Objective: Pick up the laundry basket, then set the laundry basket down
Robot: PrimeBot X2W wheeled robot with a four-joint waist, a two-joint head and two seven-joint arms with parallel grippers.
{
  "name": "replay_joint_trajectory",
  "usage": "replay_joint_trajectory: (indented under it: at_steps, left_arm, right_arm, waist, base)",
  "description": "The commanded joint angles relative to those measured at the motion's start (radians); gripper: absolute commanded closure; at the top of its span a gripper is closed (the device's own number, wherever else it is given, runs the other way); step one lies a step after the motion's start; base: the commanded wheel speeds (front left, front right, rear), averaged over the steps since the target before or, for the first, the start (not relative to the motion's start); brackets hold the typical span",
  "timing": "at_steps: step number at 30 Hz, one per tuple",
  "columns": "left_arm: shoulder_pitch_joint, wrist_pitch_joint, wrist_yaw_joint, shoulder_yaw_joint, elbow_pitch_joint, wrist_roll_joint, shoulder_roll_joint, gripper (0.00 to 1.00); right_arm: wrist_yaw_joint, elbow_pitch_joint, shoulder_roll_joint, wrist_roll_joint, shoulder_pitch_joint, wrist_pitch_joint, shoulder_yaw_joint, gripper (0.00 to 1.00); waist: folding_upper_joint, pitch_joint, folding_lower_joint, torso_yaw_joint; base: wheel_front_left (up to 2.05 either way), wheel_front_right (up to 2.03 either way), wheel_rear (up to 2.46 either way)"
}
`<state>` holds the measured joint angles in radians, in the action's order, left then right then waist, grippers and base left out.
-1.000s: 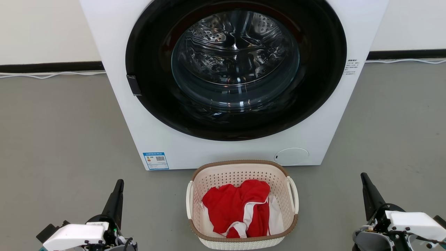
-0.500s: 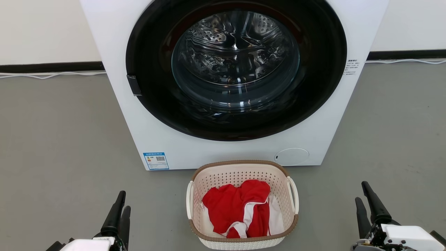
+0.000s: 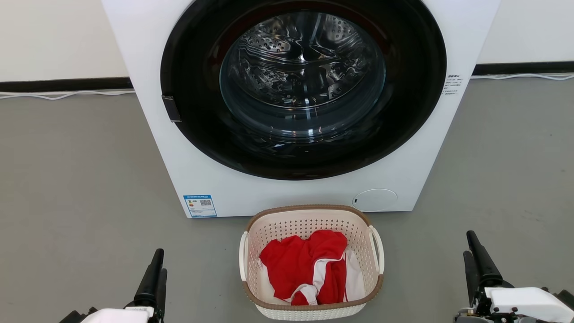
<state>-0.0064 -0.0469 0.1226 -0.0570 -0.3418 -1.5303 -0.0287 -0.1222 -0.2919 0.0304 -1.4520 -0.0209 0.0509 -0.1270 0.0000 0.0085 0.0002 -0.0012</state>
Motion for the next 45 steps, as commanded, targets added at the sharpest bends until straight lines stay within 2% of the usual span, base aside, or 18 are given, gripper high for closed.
replay_joint_trajectory:
  at_steps: [1, 45]
  left_arm:
    - [-0.039, 0.012, -0.003, -0.001, 0.020, 0.034, -0.007, 0.00]
    - [-0.040, 0.138, -0.062, 0.045, 0.027, 0.578, -0.013, 0.00]
  right_arm:
    - [-0.002, 0.039, 0.011, 0.049, -0.014, -0.016, -0.001, 0.00]
    - [-0.005, 0.085, 0.058, 0.721, -0.023, -0.142, 0.058, 0.00]
  waist:
    - [0.0000, 0.000, -0.0001, -0.001]
    - [0.0000, 0.025, -0.0002, -0.021]
  base:
    - [0.00, 0.00, 0.00]
    - [0.00, 0.00, 0.00]
